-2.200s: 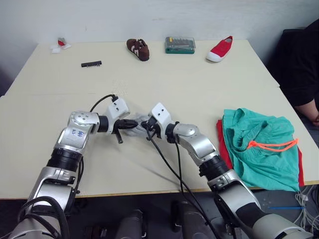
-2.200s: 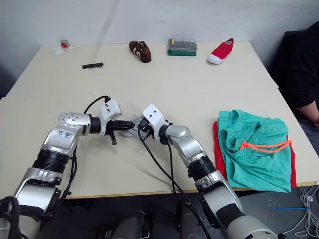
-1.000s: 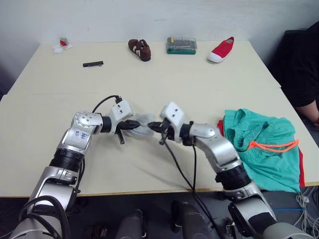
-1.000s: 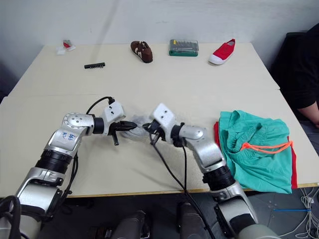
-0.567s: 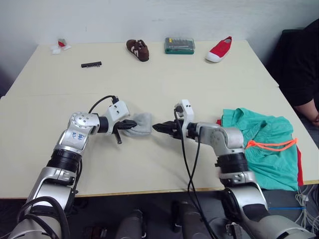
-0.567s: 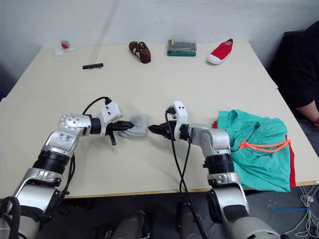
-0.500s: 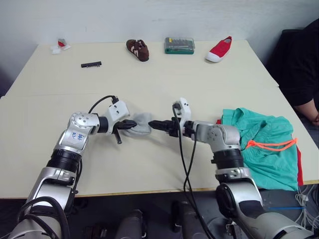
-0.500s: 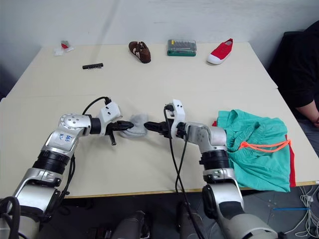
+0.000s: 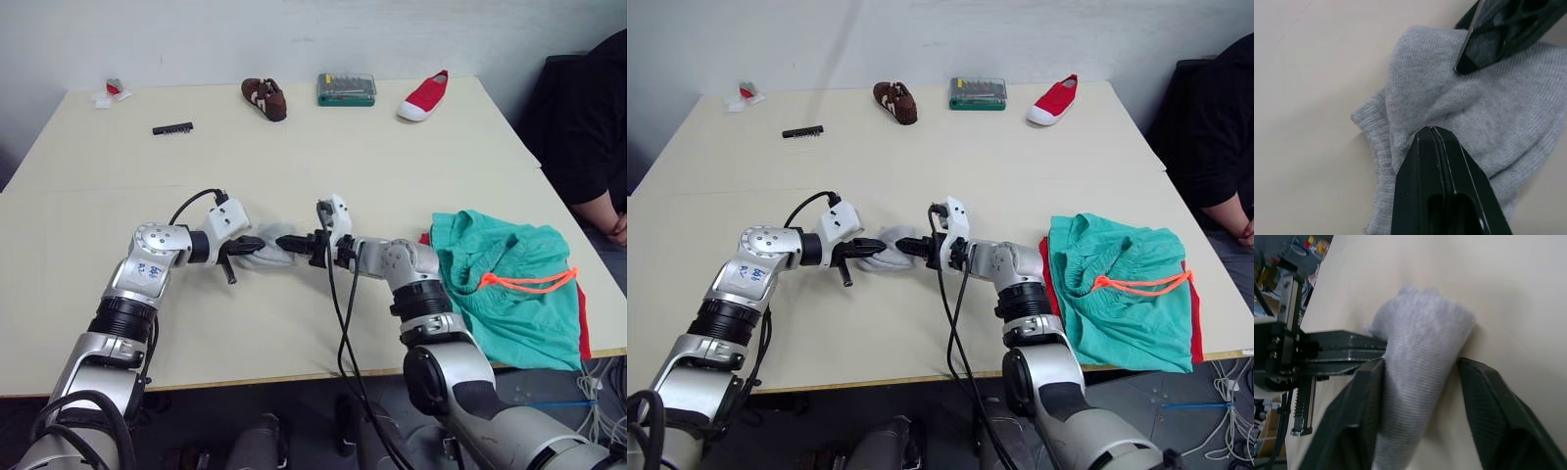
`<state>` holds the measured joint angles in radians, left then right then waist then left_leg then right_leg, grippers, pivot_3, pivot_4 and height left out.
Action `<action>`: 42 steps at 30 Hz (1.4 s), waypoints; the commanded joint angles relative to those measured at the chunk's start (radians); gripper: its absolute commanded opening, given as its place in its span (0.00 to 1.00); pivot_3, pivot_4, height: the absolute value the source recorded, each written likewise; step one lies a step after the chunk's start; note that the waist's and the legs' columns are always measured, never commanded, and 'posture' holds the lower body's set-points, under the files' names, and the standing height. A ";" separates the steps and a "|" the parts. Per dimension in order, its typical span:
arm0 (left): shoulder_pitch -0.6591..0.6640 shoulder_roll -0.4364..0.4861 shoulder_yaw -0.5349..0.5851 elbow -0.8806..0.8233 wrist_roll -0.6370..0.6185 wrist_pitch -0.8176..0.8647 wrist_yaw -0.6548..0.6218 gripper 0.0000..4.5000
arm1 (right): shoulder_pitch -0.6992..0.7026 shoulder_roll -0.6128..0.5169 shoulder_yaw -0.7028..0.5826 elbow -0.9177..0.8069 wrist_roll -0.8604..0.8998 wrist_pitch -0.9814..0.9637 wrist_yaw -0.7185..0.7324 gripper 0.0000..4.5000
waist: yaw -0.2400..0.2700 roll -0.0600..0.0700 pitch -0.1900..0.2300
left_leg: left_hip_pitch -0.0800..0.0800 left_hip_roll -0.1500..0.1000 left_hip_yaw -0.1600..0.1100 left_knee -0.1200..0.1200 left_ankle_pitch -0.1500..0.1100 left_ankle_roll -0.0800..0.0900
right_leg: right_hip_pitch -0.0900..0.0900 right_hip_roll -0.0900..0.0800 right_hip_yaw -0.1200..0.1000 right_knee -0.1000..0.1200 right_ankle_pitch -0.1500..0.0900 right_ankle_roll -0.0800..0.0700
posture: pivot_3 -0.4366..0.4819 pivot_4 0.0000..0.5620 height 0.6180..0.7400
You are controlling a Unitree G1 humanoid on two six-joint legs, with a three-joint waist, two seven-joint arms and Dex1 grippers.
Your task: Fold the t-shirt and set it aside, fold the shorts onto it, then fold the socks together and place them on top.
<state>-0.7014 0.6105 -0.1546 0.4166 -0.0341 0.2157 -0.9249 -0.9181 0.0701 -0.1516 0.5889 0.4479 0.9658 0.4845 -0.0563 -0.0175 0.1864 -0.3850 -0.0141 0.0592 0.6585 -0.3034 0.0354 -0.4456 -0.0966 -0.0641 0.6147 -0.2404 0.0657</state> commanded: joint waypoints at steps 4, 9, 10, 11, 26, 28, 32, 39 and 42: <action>0.028 0.004 0.013 0.005 0.011 0.021 0.020 0.00 | 0.019 0.012 0.038 -0.065 0.025 0.029 0.022 0.02 | 0.000 0.000 0.000 | 0.000 0.000 0.000 0.000 0.000 0.000 | 0.000 0.000 0.000 0.000 0.000 0.000 | 0.48 0.27 1.00; -0.007 -0.052 0.118 -0.049 -0.152 0.060 -0.034 0.04 | 0.066 -0.032 -0.007 -0.282 0.109 0.133 0.022 0.00 | 0.004 0.000 0.000 | -0.002 0.000 -0.001 -0.001 0.000 0.000 | -0.001 0.000 0.000 -0.001 0.000 0.000 | 0.48 0.27 1.00; -0.013 -0.060 0.141 -0.078 -0.199 0.093 -0.063 0.08 | 0.085 -0.048 -0.017 -0.344 0.131 0.164 0.017 0.00 | 0.007 0.000 0.000 | -0.004 0.000 -0.001 -0.001 0.000 0.000 | -0.003 0.000 -0.001 -0.002 0.000 0.000 | 0.48 0.27 1.00; -0.016 -0.062 0.159 -0.116 -0.252 0.134 -0.098 0.13 | 0.107 -0.068 -0.033 -0.416 0.157 0.204 0.007 0.00 | 0.009 0.000 0.000 | -0.007 0.000 -0.001 0.000 0.000 -0.001 | -0.004 0.000 -0.001 -0.002 0.000 0.000 | 0.48 0.27 1.00; -0.053 -0.038 0.150 -0.487 -0.643 0.540 -0.317 0.99 | 0.620 -0.673 -0.851 -1.069 0.804 0.649 -0.087 0.00 | 0.058 0.001 0.001 | -0.019 -0.001 0.000 0.004 -0.004 0.007 | -0.008 0.001 -0.003 -0.014 0.002 0.004 | 0.48 0.27 1.00; -0.055 -0.052 0.136 -0.488 -0.639 0.531 -0.312 0.99 | 0.720 -0.746 -0.957 -1.011 0.819 0.649 -0.097 0.00 | 0.064 0.001 0.001 | -0.013 -0.001 0.000 0.005 -0.005 0.009 | -0.002 0.001 -0.004 -0.018 0.002 0.004 | 0.48 0.27 1.00; -0.054 -0.064 0.111 -0.471 -0.613 0.501 -0.313 0.99 | 0.840 -0.781 -1.027 -0.868 0.745 0.577 -0.129 0.00 | 0.056 0.001 0.001 | -0.002 0.000 0.001 0.004 -0.004 0.011 | 0.009 0.002 -0.002 -0.021 0.003 0.005 | 0.48 0.27 1.00; -0.074 -0.075 0.083 -0.436 -0.577 0.457 -0.309 0.99 | 0.914 -0.732 -0.815 -0.713 0.501 0.277 -0.130 0.00 | 0.055 0.001 0.001 | 0.002 0.000 0.002 0.004 -0.003 0.012 | 0.015 0.003 -0.001 -0.025 0.003 0.006 | 0.48 0.27 1.00; -0.083 -0.075 0.079 -0.429 -0.575 0.458 -0.307 1.00 | 0.930 -0.717 -0.748 -0.648 0.404 0.122 -0.102 0.22 | 0.058 0.001 0.001 | 0.001 0.000 0.001 0.004 -0.003 0.012 | 0.014 0.003 -0.001 -0.024 0.004 0.007 | 0.48 0.27 1.00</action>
<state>-0.7653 0.5297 -0.0861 -0.0071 -0.6112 0.6825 -1.2339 0.0054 -0.6481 -0.8996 -0.0695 0.8934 1.1756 0.3606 0.0021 -0.0161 0.1878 -0.3841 -0.0144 0.0607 0.6627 -0.3062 0.0475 -0.4314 -0.0940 -0.0651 0.5911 -0.2363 0.0735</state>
